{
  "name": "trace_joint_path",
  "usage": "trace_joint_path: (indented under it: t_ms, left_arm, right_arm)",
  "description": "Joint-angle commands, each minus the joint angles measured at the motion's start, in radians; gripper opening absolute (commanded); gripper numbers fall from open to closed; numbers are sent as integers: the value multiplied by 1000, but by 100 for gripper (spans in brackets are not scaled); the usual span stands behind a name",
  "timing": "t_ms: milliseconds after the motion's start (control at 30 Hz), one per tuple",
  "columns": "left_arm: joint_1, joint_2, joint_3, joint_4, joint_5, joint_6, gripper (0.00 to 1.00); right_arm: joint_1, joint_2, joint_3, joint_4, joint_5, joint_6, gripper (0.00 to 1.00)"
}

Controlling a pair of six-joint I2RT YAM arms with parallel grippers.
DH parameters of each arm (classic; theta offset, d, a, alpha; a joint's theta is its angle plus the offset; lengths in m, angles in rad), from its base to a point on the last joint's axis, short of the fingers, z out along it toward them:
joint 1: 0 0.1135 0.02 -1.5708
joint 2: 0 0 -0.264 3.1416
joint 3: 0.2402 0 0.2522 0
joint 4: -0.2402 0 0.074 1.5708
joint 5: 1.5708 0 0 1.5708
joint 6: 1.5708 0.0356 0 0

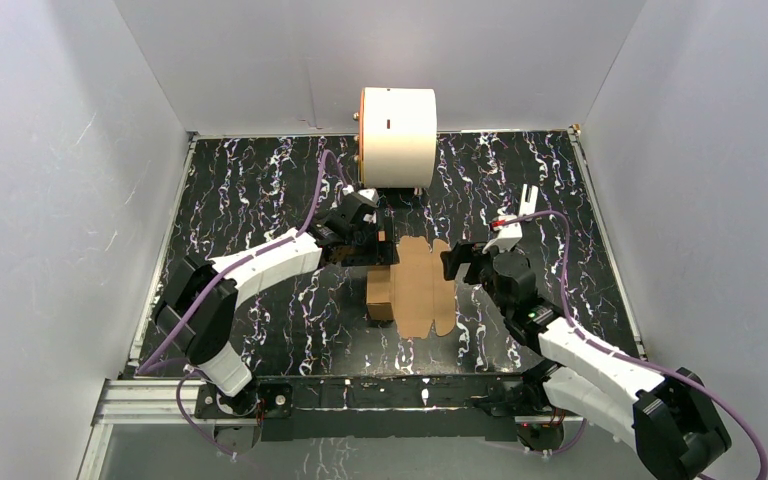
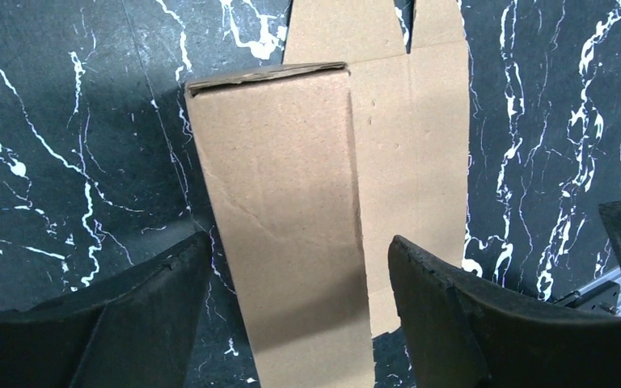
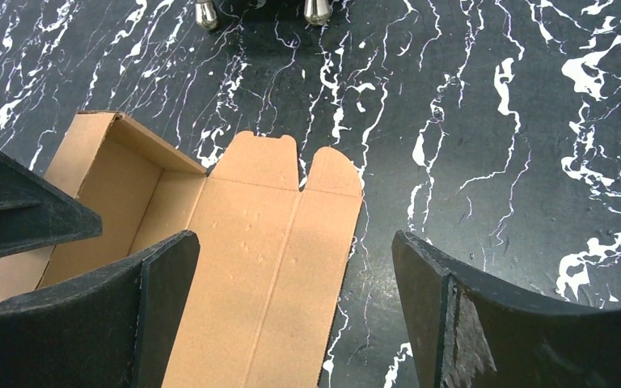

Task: Fold the paper box

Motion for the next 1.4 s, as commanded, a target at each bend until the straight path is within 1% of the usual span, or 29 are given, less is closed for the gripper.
trace_joint_path:
  t_ms: [0, 67, 133, 233, 300, 400, 667, 800, 933, 1167, 1267, 1367]
  left_arm:
    - [5, -16, -7, 32, 34, -23, 73]
    - [13, -22, -25, 54, 54, -36, 66]
    - [26, -29, -49, 78, 78, -49, 63]
    - [38, -39, -73, 100, 95, -61, 54]
    - [47, -53, -88, 117, 108, -69, 52]
    - [65, -80, -119, 149, 130, -86, 51]
    - [100, -175, -251, 265, 168, -141, 52]
    - [114, -212, -304, 315, 182, -166, 52]
    - [122, -237, -338, 346, 187, -180, 52]
    - [133, -274, -412, 427, 210, -228, 52]
    - [137, -286, -437, 452, 217, -242, 52]
    - [139, -290, -453, 476, 219, -254, 52]
  right_arm:
    - [-4, 15, 17, 25, 1, 20, 98]
    - [-3, 21, 26, 12, -10, 24, 98]
    - [-3, 24, 32, 4, -18, 30, 97]
    - [-3, 23, 46, -18, -31, 34, 96]
    - [-3, 23, 59, -42, -36, 38, 95]
    - [-3, 33, 95, -101, -40, 60, 93]
    - [-3, 91, 273, -411, -59, 148, 93]
    - [-3, 112, 310, -479, -46, 162, 93]
    - [-5, 138, 319, -494, -122, 188, 90]
    - [-8, 205, 310, -471, -173, 220, 84]
    - [-11, 226, 305, -447, -208, 220, 79]
    - [-10, 237, 305, -428, -247, 217, 68]
